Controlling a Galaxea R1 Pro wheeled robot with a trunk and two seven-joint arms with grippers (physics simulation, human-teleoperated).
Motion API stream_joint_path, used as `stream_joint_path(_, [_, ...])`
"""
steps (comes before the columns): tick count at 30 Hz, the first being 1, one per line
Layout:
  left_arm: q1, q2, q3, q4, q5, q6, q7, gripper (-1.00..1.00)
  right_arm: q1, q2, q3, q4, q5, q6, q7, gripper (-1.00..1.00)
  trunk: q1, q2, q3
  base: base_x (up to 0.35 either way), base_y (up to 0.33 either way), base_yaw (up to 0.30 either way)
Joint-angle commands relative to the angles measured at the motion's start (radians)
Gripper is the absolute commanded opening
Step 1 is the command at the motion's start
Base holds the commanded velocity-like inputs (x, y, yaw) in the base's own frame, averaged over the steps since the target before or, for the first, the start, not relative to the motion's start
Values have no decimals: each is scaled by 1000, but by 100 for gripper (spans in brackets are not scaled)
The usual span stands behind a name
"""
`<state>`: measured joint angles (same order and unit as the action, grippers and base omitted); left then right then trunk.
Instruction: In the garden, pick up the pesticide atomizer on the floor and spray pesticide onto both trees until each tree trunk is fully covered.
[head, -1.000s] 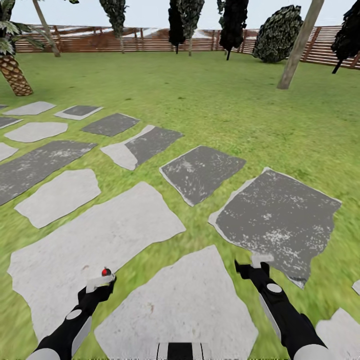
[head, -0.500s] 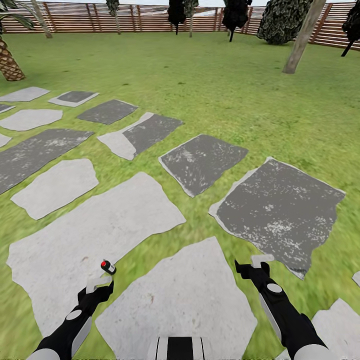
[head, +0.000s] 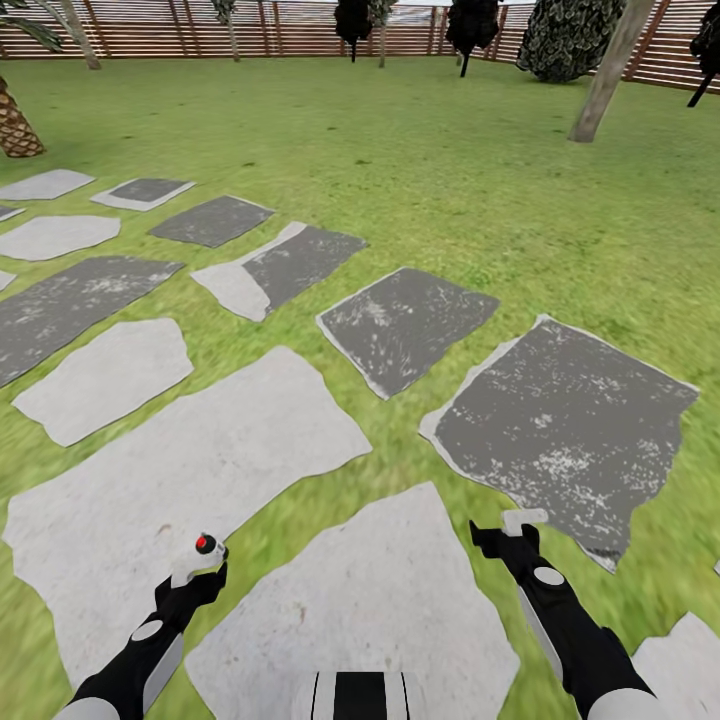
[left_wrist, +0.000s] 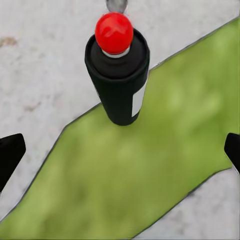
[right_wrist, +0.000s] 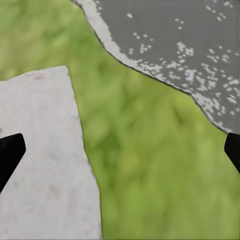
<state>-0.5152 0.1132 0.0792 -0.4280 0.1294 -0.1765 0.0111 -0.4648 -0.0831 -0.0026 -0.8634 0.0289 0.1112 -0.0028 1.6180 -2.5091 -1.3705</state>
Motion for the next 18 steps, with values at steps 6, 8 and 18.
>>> stream_joint_path(6, [0,1,-4,-2,11,-3,1,100,0,0,0,-2,3,7,0,100,0,0,-1,26,0,0])
stream_joint_path(8, [0,1,-4,-3,12,-3,1,100,0,0,0,-2,3,7,0,100,0,0,-1,8,0,0])
stream_joint_path(18, [0,2,-4,-7,12,-3,1,100,0,0,0,-2,3,7,0,100,0,0,-1,86,0,0])
